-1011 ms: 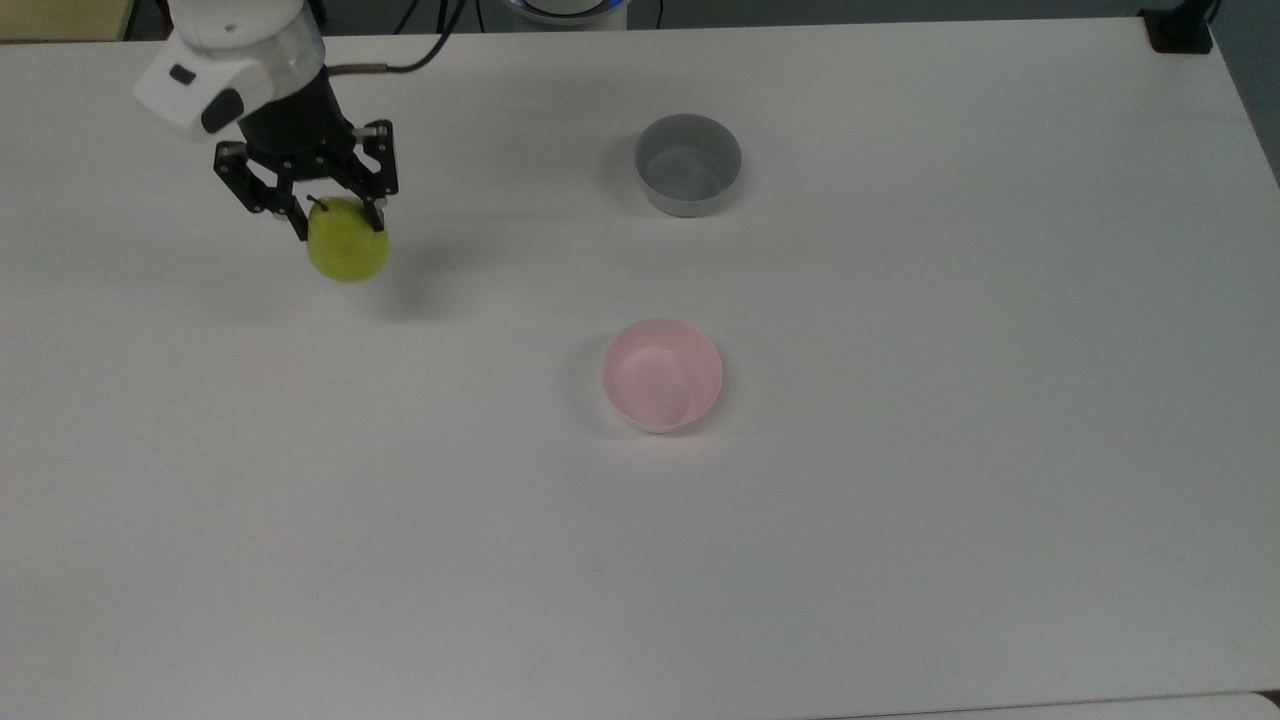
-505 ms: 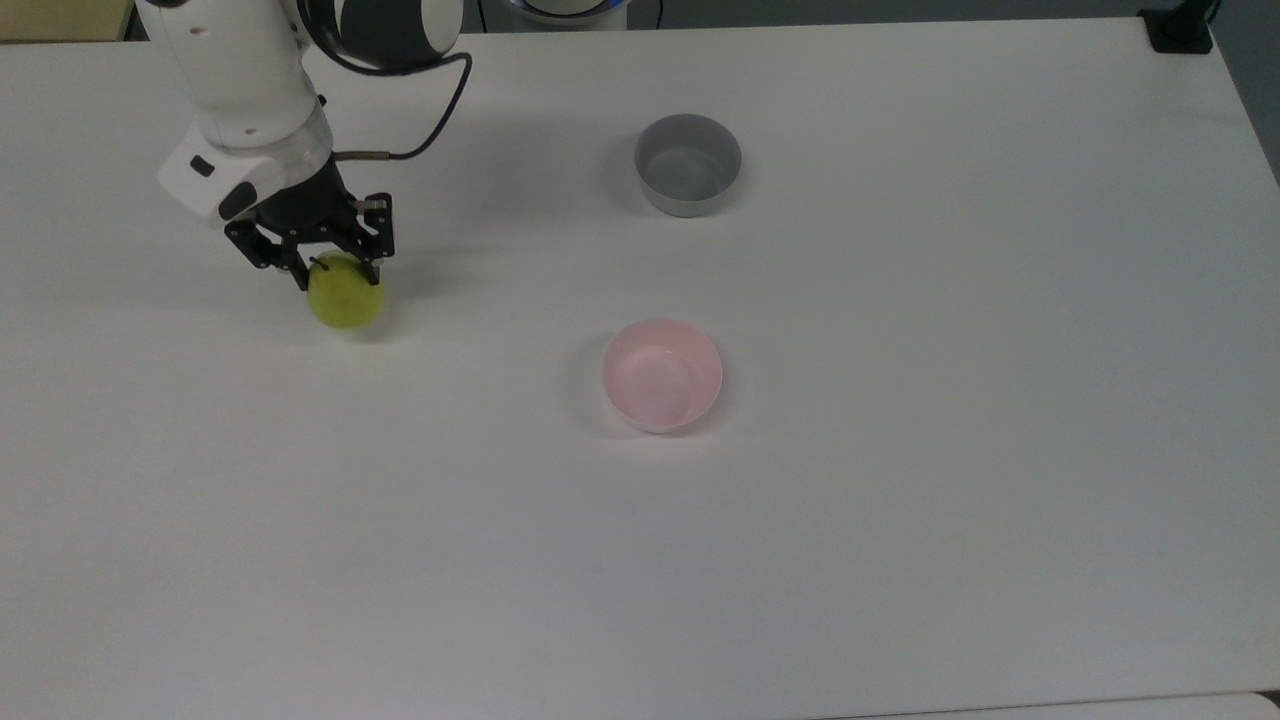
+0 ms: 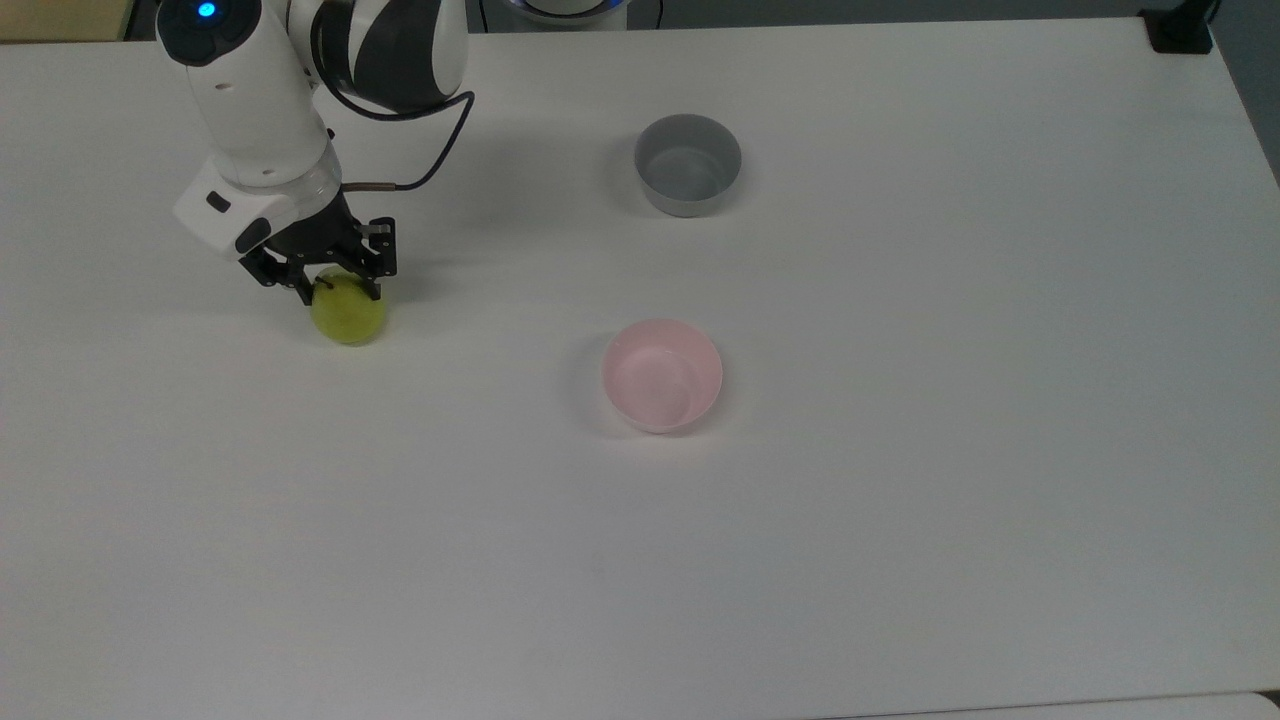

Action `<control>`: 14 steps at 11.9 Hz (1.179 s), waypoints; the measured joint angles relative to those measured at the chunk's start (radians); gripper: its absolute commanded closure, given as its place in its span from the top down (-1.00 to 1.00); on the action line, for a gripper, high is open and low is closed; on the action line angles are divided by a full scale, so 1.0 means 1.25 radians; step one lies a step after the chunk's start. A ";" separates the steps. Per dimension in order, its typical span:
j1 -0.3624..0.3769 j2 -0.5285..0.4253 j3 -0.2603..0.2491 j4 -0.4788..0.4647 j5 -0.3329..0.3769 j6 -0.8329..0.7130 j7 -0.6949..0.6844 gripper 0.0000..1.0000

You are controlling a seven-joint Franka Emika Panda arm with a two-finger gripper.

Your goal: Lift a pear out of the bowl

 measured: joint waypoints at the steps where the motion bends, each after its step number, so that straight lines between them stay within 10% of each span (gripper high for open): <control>1: 0.000 0.000 0.000 0.000 0.000 0.000 0.000 0.64; 2: 0.000 0.000 0.000 0.000 0.000 0.000 0.000 1.00; 14: 0.004 -0.152 0.001 0.057 0.000 -0.211 0.003 1.00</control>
